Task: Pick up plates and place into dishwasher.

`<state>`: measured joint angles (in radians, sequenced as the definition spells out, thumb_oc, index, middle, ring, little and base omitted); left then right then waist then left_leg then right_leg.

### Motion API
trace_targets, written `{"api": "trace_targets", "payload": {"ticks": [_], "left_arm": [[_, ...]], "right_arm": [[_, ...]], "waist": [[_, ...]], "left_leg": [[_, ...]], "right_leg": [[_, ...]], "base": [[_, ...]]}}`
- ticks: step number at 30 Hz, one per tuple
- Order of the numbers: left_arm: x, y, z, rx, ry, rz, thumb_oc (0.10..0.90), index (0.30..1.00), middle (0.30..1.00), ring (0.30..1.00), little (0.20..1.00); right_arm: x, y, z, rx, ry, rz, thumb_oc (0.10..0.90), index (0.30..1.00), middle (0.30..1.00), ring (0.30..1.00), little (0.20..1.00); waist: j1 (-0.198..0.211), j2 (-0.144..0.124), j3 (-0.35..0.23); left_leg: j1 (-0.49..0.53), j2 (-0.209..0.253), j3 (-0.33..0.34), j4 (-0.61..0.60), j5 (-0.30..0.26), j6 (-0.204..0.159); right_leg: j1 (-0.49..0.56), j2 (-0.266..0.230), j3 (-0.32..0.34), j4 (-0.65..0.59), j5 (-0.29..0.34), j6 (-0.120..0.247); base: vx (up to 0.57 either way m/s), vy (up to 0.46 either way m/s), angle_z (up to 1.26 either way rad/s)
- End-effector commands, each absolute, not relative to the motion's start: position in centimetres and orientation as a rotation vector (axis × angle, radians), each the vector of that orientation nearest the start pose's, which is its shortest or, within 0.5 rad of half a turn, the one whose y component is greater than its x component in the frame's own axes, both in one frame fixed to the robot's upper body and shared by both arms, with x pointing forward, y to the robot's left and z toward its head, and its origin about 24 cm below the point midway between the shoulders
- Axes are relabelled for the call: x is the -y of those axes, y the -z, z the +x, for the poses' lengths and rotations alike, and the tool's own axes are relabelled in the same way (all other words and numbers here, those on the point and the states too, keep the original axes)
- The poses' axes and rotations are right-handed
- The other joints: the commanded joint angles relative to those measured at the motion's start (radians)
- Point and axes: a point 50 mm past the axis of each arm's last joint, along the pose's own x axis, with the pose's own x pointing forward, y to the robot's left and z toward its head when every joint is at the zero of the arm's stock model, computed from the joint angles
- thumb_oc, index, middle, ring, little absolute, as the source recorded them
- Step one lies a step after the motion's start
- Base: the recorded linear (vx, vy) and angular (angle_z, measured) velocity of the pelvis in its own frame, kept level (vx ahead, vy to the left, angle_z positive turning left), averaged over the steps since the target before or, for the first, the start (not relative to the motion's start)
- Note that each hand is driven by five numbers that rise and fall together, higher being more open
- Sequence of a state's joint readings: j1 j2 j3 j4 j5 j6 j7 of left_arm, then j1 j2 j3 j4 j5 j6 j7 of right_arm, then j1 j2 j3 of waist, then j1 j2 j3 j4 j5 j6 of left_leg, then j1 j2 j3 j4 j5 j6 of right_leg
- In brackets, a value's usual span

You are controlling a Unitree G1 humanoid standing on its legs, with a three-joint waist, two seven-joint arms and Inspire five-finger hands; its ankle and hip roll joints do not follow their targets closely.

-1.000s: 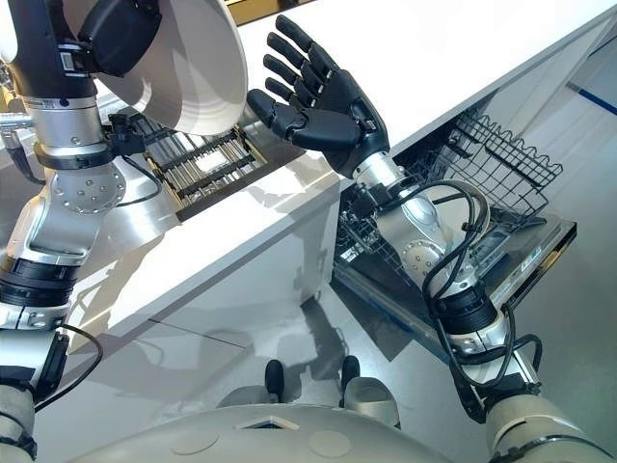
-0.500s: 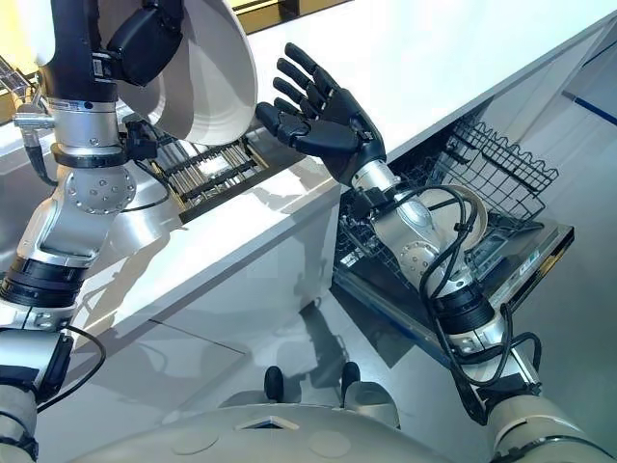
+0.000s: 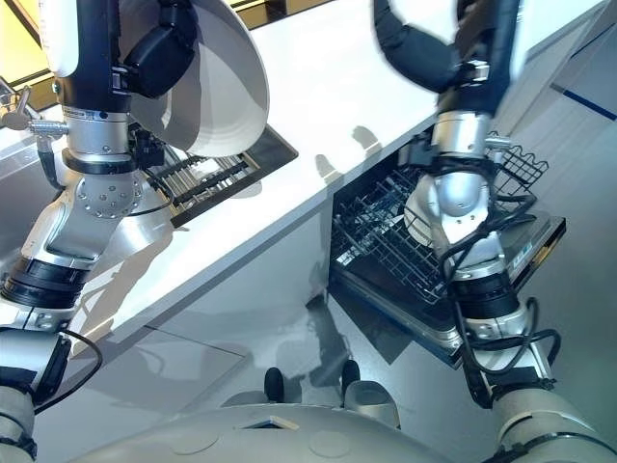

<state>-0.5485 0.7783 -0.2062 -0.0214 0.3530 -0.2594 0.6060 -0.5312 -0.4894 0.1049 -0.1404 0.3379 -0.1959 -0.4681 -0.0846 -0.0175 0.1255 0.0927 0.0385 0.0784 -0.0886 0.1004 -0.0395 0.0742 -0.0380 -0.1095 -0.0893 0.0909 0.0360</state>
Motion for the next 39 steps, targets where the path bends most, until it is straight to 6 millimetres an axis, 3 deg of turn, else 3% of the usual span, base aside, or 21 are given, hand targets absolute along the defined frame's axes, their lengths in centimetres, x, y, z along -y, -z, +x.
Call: {"api": "trace_targets", "payload": {"ticks": [1,6,8,17,26,39], "left_arm": [[-21.0,-27.7,28.0,1.189,-0.420,0.862,0.100,0.300,0.300,0.300,0.200],[-20.8,-27.3,28.2,1.178,-0.409,0.871,0.100,0.300,0.300,0.300,0.200],[-20.7,-27.0,28.5,1.175,-0.405,0.870,0.100,0.300,0.300,0.300,0.200],[-19.7,-27.0,29.5,1.166,-0.370,0.882,0.100,0.300,0.300,0.300,0.200],[-19.4,-26.4,30.4,1.130,-0.352,0.907,0.100,0.300,0.300,0.300,0.200],[-18.8,-26.2,30.8,1.120,-0.331,0.917,0.100,0.300,0.300,0.300,0.200]], "right_arm": [[16.1,-28.5,27.9,0.978,-0.084,0.183,0.800,0.900,0.900,0.900,0.900],[14.8,-27.4,28.1,0.877,-0.238,0.323,0.800,0.900,0.900,0.900,0.900],[13.7,-26.7,28.3,0.770,-0.372,0.464,0.800,0.900,0.900,0.900,0.900],[10.2,-25.0,27.9,0.538,-0.627,0.732,0.800,0.900,0.900,0.900,0.900],[7.7,-23.3,27.8,0.362,-0.761,0.763,0.800,0.900,0.900,0.900,0.900],[5.3,-19.8,28.2,0.131,-0.827,0.656,0.800,0.900,0.900,0.900,0.900]], "waist": [[0.013,0.033,-0.112],[0.011,0.033,-0.112],[0.009,0.032,-0.113],[0.000,0.024,-0.116],[-0.003,0.020,-0.119],[0.002,0.009,-0.118]], "left_leg": [[0.000,-0.040,0.046,0.001,-0.075,0.005],[0.001,-0.040,0.045,0.001,-0.075,0.006],[0.003,-0.039,0.049,0.001,-0.076,0.007],[0.003,-0.036,0.056,0.001,-0.076,0.011],[0.006,-0.032,0.058,0.002,-0.075,0.012],[0.002,-0.026,0.051,0.002,-0.067,0.009]], "right_leg": [[-0.008,0.042,-0.047,0.107,-0.112,0.059],[-0.008,0.041,-0.048,0.109,-0.116,0.058],[-0.009,0.041,-0.050,0.111,-0.117,0.057],[-0.017,0.044,-0.043,0.133,-0.129,0.055],[-0.018,0.045,-0.043,0.144,-0.136,0.052],[-0.016,0.047,-0.044,0.142,-0.135,0.049]], "base": [[-0.02,0.009,-0.08],[-0.01,0.003,-0.02],[0.00,0.000,0.00],[0.00,-0.003,0.00],[0.00,0.000,0.00],[0.00,0.000,0.00]]}}
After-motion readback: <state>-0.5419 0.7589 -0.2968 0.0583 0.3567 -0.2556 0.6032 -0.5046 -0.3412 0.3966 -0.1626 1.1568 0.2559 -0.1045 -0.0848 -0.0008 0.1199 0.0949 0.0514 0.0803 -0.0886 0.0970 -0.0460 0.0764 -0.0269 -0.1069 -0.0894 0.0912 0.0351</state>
